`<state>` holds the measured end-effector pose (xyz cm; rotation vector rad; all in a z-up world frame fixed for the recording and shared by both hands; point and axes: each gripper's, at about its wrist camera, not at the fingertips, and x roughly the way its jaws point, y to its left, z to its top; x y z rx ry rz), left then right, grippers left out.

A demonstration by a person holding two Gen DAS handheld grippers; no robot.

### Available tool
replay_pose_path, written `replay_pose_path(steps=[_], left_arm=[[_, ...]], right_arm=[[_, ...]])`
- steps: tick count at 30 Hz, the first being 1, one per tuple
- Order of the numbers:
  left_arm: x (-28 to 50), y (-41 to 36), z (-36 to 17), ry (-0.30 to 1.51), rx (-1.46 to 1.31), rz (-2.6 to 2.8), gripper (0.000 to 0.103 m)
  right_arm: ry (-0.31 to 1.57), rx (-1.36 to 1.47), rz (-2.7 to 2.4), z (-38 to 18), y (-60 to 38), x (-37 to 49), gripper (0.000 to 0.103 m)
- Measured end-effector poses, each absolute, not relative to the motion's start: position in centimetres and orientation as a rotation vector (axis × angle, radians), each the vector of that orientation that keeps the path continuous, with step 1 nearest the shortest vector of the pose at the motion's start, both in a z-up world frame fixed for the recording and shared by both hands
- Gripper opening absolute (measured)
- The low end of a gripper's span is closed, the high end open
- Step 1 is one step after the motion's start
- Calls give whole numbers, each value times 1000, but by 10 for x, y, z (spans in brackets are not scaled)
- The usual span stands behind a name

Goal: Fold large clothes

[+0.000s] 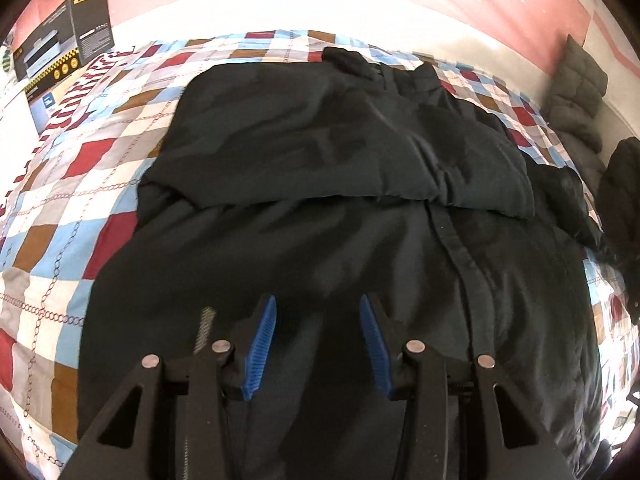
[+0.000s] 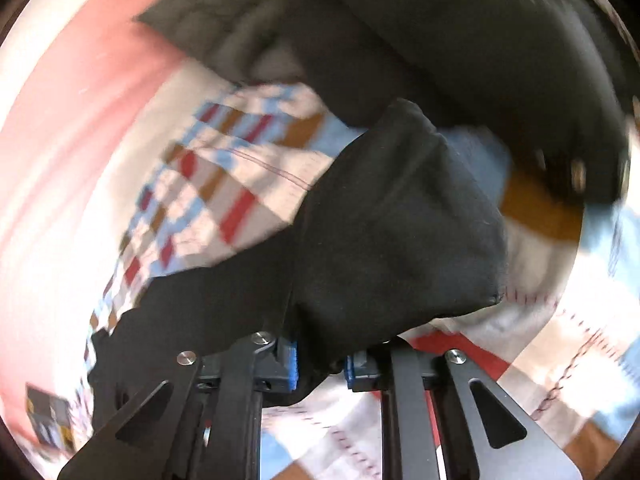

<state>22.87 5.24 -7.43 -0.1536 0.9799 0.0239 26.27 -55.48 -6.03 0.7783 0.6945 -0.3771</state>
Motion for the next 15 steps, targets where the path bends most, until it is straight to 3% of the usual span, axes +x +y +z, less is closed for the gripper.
replay_pose_path(steps=[8,15], left_arm=[[215,79,-69,956,-196,60,46],[212,110,-65,927,-213,108,46]], right_arm=[[544,568,-140,73,-473,279,15],[522,418,108,135,-356,316,15]])
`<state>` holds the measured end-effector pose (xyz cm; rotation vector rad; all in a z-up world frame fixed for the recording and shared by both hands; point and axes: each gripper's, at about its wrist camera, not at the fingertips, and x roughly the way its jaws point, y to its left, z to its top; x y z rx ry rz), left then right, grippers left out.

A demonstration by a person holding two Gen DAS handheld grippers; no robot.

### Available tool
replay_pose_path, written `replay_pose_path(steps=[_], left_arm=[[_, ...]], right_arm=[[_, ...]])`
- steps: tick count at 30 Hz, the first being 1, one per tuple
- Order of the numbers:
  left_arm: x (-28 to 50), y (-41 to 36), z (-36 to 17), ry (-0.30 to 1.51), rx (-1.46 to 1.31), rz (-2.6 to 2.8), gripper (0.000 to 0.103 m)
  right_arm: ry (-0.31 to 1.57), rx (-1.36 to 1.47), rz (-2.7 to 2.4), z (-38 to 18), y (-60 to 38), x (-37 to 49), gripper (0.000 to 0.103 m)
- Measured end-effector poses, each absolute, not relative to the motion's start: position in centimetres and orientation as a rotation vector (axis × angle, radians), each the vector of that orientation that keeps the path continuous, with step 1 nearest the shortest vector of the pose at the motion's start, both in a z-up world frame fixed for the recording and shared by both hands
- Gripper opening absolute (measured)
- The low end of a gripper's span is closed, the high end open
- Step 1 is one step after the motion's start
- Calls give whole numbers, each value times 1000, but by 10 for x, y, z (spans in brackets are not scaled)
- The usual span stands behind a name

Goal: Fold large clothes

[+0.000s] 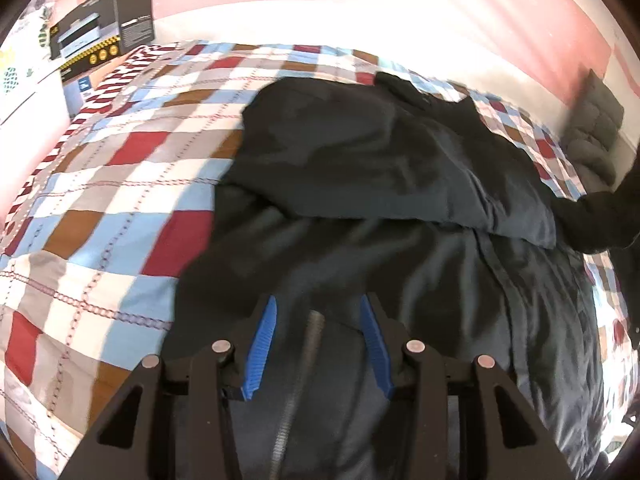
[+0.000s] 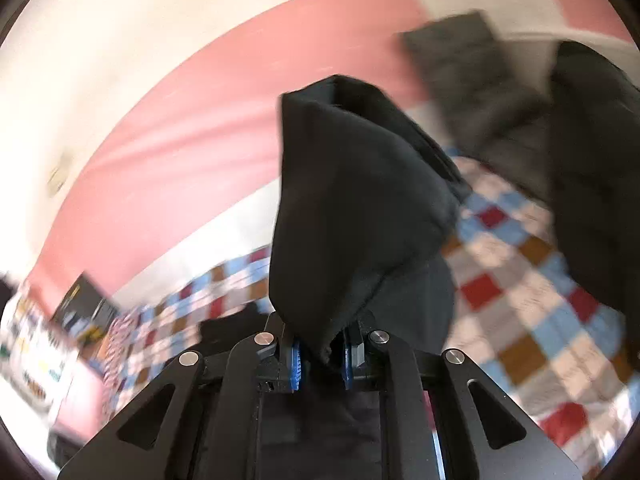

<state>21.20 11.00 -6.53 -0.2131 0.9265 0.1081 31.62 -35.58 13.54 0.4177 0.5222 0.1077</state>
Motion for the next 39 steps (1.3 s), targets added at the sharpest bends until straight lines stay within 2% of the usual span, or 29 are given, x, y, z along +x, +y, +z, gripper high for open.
replay_pose_path(steps=[7,12,15,18,20,22,26,31,34,37,39], left_arm=[[207,139,-75,915,-260,129,46],[209,140,-81,908,-262,119,46],[210,142,-84,905,-265,113,46],[209,143,-84,902,-277,104,46],[209,144,-84,903,-280,100,46],[209,145,-81,905,-284,96,46],[210,148,-68,893,-320,80,47],[231,140,-40,841,-375,23,65],[259,125,-24,817,-411,-49,70],[297,101,-19,816,-400,-96,70],[318,88,-23,833,-392,-121,69]], right_arm=[[647,264,302,112,-212,354,15],[805,169,401,48,-125,384,15],[897,95,440,10,-87,393,19],[999,60,479,-31,-62,398,36],[1075,81,520,-53,-56,400,59],[1093,115,553,-60,-59,393,63],[1022,176,684,-35,-75,367,63],[910,238,645,-12,-128,343,63],[879,260,502,-14,-180,343,63],[873,307,352,-21,-234,347,63],[863,319,279,-25,-257,350,50]])
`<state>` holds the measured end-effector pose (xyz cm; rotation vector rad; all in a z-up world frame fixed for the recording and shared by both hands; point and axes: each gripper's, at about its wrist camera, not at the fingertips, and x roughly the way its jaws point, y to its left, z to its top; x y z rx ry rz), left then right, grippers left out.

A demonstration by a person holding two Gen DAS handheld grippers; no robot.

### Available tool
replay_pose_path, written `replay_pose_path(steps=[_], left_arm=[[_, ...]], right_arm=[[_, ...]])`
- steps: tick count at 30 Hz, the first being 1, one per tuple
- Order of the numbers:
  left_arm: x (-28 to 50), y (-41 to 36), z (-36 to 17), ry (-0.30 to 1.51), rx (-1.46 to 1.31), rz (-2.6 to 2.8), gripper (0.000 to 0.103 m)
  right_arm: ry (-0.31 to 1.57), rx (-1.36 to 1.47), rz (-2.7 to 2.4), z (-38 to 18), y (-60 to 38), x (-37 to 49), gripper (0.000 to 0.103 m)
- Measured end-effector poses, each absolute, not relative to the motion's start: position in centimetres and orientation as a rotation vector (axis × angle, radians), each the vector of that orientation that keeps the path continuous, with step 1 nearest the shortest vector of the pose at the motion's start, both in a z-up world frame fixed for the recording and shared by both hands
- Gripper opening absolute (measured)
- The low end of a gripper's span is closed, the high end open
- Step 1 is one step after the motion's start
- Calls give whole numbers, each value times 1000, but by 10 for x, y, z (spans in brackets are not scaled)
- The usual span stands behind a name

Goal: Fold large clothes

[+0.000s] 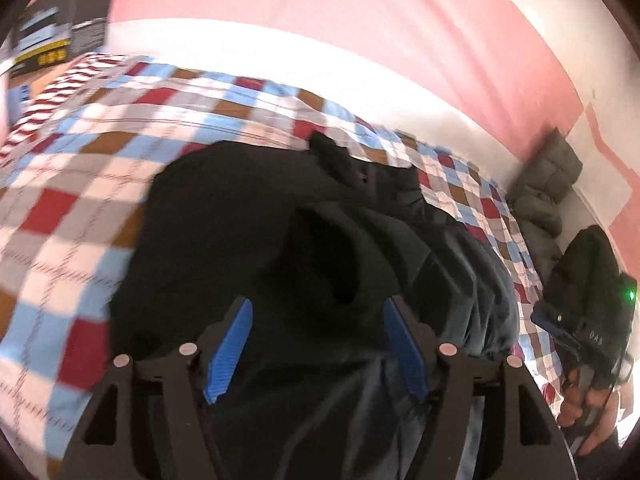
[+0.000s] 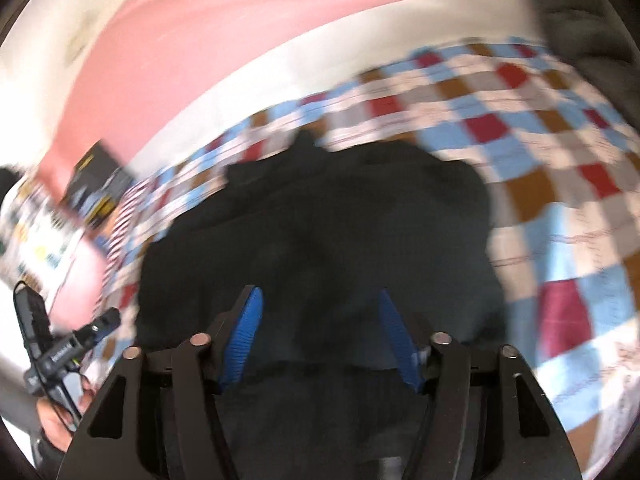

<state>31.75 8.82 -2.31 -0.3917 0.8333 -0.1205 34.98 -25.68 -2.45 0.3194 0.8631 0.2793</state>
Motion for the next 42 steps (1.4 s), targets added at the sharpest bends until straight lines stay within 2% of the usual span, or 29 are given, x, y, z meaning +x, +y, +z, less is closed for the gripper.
replay_pose_path(steps=[1,2,3,4,5,7,12,19,20,21,22,24,26,29,33,36,42], left_arm=[[328,82,-27,848,-382,-126,56],[336,76,-31,862,-366,-124,45],[345,71,-38,887,-337,-115,24],[351,68,-43,905,-311,-93,13],[354,67,-46,912,-288,-64,12],[356,71,-53,914,-244,-1,3],[355,100,-78,980,-253,100,2],[329,95,-21,811,-294,39,5],[330,88,-13,794,-296,6,7],[333,80,-7,784,-293,-32,17],[335,72,-3,775,-284,-65,32],[342,51,0,753,-222,-101,44],[355,30,-10,760,-114,-101,44],[383,25,-56,881,-35,-36,45],[385,33,-82,856,-26,-48,57],[385,36,-78,865,-42,-35,58],[354,45,-55,799,-1,18,52]], right_arm=[[865,323,251,-27,-265,352,39],[866,329,225,-30,-273,355,34],[866,329,209,-32,-280,359,33],[868,324,195,-33,-282,361,29],[873,318,183,-37,-282,365,28],[908,306,184,-54,-276,376,28],[996,188,196,-104,-255,389,28],[948,173,289,-76,-260,380,30],[907,197,281,-67,-269,377,30],[874,217,264,-60,-278,379,30],[849,237,248,-56,-285,380,30],[819,280,208,-50,-302,389,30],[825,286,184,-51,-308,400,30],[857,268,172,-61,-305,420,30],[954,211,177,-93,-288,445,29],[973,180,167,-101,-285,448,29],[884,211,191,-64,-296,399,29]])
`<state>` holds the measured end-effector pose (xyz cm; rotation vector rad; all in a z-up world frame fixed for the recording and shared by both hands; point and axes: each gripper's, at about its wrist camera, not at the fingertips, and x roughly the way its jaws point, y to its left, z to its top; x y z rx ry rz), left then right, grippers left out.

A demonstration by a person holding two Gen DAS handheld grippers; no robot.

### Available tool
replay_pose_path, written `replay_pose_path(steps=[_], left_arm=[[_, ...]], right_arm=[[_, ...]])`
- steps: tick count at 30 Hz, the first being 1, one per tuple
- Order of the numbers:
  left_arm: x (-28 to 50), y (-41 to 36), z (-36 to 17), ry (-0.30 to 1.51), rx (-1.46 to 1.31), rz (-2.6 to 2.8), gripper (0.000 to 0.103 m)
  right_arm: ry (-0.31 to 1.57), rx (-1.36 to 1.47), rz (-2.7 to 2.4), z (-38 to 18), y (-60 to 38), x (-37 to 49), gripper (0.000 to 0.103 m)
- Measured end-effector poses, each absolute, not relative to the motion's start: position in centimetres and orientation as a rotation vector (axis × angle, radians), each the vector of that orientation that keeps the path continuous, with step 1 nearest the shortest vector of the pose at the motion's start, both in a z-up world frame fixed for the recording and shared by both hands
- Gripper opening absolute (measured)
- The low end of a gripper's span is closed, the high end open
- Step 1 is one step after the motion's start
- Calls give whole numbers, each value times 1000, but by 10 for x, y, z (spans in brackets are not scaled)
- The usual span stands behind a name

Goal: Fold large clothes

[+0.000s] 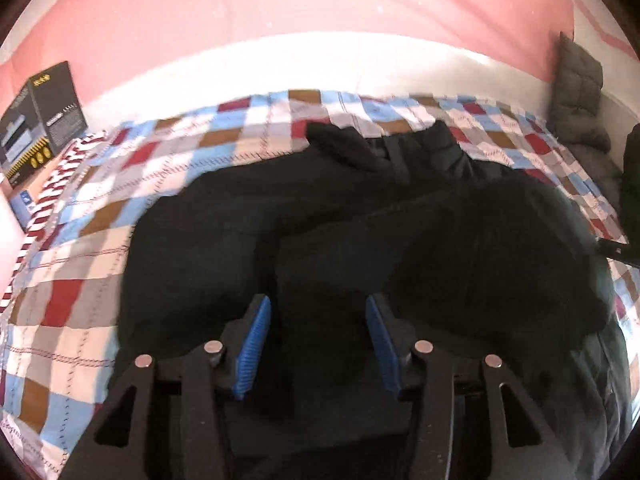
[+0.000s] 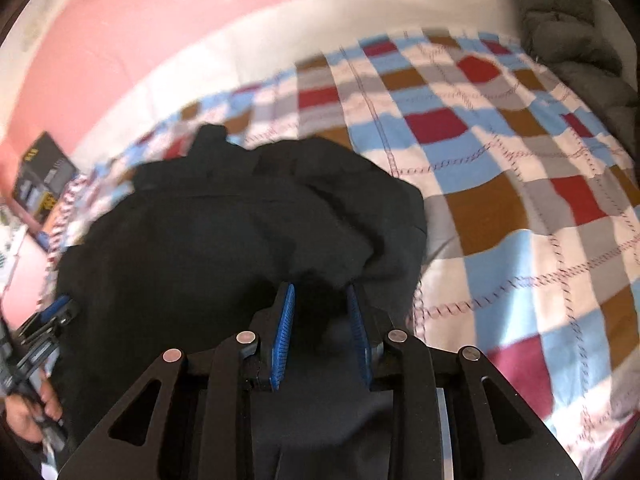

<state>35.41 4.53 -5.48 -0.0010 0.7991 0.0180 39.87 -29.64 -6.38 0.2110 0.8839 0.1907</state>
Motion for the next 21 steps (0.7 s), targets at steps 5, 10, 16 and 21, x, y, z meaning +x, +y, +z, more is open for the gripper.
replay_pose_path(steps=[5,10,16,21], left_arm=[[362,58,-83,903,-20,79,52],[344,54,-57,887,-1,85,47],[275,66,-19,824,-58,39,47],[214,69,1,797,-105,24,47]], right_arm=[[987,160,192,-93,-291,381,29],[981,166,180,-80,-289,367,29],[877,161,206,-27,-288,304,29],[811,142,231,2,-279,243,30]])
